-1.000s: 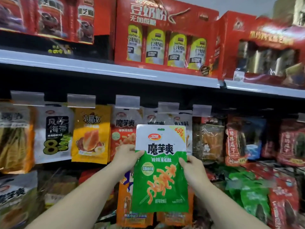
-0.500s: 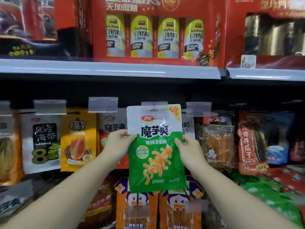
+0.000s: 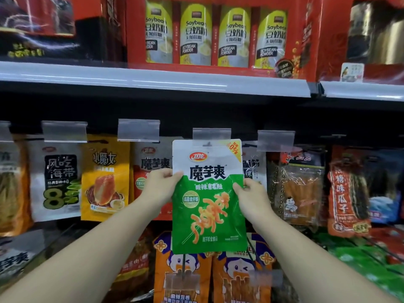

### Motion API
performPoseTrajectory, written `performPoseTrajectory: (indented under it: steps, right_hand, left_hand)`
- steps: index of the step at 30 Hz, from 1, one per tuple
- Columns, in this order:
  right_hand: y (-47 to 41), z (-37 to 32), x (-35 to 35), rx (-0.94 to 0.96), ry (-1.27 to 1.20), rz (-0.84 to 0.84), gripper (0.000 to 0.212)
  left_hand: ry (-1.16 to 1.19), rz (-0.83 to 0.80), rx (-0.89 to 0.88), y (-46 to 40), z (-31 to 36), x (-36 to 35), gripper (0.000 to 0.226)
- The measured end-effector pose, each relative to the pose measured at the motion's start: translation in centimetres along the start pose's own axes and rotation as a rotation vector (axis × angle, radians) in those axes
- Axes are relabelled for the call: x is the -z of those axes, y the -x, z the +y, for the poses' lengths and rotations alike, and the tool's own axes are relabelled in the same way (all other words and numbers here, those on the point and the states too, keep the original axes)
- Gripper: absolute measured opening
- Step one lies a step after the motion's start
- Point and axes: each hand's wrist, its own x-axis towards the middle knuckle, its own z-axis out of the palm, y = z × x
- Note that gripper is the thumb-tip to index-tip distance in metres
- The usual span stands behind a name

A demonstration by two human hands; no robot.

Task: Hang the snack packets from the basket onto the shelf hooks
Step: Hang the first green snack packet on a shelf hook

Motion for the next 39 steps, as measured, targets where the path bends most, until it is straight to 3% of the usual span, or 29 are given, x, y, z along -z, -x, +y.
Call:
performPoseTrajectory:
  steps: [14, 22, 26, 34, 39]
  right_hand:
    - [-4.2, -1.4, -1.8, -0.054, -0.007, -0.05, 0.037]
    - [-5.8, -0.7, -3.2, -0.037, 0.046, -0.057, 0.012]
    - [-5.6, -0.3, -3.4, -0.035, 0.1, -0.036, 0.023]
    - [-3.3, -1.6, -2.5, -0.042, 0.145, 0.091, 0.019]
    - [0.0, -2.9, -1.9, 0.163, 0.385, 0.203, 0.033]
  left_hand:
    - [-0.146, 0.085, 0.03, -8.4, -2.8, -2.5, 0.017]
    - [-0.157, 0.14, 0.027, -10.8, -4.6, -3.7, 0.032]
    - [-0.16, 0.143, 0.032, -10.4, -5.0, -3.4, 0.026]
    - [-0.249, 0.208, -0.019, -8.7, -4.4, -1.4, 0.013]
    - [-0.314, 0.219, -0.056, -5.0, -5.4, 1.4, 0.017]
